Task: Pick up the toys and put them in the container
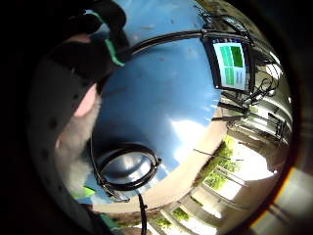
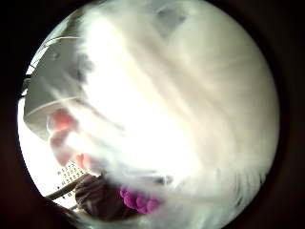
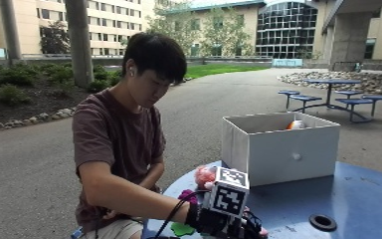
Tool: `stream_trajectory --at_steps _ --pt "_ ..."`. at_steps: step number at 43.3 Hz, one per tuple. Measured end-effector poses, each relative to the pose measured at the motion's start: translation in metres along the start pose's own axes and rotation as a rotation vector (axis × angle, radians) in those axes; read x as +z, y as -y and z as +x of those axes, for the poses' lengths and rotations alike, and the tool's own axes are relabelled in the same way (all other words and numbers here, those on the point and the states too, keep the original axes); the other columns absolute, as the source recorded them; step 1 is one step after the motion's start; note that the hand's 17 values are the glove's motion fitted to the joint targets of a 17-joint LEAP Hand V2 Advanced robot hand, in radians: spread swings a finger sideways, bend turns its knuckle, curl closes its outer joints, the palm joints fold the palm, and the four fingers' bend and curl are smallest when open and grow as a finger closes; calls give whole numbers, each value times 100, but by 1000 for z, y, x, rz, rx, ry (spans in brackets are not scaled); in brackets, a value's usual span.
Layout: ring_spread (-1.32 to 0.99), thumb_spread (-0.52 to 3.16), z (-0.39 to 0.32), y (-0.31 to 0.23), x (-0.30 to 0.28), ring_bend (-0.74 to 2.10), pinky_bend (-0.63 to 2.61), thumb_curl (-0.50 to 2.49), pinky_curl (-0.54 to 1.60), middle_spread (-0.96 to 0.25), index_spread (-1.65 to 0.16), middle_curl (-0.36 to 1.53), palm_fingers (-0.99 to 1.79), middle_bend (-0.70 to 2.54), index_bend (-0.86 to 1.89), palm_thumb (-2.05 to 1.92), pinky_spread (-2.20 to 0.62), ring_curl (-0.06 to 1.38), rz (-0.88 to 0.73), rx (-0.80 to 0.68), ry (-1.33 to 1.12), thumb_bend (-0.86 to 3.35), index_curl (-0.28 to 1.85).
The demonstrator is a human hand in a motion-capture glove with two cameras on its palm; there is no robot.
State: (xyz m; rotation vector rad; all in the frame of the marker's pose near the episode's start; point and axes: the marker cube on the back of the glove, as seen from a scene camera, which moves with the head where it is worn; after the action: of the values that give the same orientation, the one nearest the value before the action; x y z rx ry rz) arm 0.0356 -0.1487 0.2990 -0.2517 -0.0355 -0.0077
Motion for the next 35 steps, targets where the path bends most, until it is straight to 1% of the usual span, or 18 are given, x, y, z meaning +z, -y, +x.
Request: stream_trajectory --at_steps 5,12,17,18,19,21,22,24,25,26,30,31,33,35 --pt "-25 137 1 2 6 99 106 42 33 -12 -18 36 87 59 34 70 -35 34 80 1 49 33 14" --pt "-31 136 0 -1 9 95 101 41 33 -20 -18 40 90 63 35 71 -39 36 132 -34 32 32 19" --pt "-35 135 0 -5 9 96 96 41 33 -24 -18 40 96 59 42 72 -41 37 241 -47 24 32 23" --pt "-35 135 -1 -6 9 97 93 41 32 -25 -18 40 99 57 45 72 -41 37 266 -46 20 32 24" --pt "-36 136 -3 -6 9 95 86 41 30 -26 -18 45 111 73 46 74 -41 36 289 -45 14 33 24" --pt "-36 135 -6 -6 9 98 77 41 28 -25 -17 49 125 86 53 75 -42 37 324 -36 0 33 27" --pt "-36 134 -8 -6 8 101 71 41 27 -24 -16 51 134 91 62 76 -42 39 329 -32 -6 34 30" --pt "-36 133 -10 -4 5 108 65 41 27 -24 -15 54 147 99 76 78 -42 42 298 -33 -4 34 35" --pt "-36 132 -10 -3 2 112 65 42 27 -24 -14 55 150 102 80 79 -42 43 260 -37 8 34 36" --pt "-35 131 -10 -1 0 114 66 42 28 -24 -13 56 158 103 90 81 -43 44 212 -38 29 35 40" --pt "-33 135 -10 8 -12 122 73 46 31 -23 -9 59 153 109 102 91 -44 47 8 -20 127 42 46" --pt "-32 142 -10 9 -17 122 74 48 32 -22 -7 60 149 113 102 95 -44 48 -28 -20 138 47 46" --pt "-29 150 -11 11 -28 125 73 49 32 -23 -4 63 146 120 105 98 -43 49 -66 -15 147 53 48" --pt "-30 154 -15 12 -43 132 73 51 33 -24 -4 65 143 125 107 102 -42 52 -70 -8 153 57 50"
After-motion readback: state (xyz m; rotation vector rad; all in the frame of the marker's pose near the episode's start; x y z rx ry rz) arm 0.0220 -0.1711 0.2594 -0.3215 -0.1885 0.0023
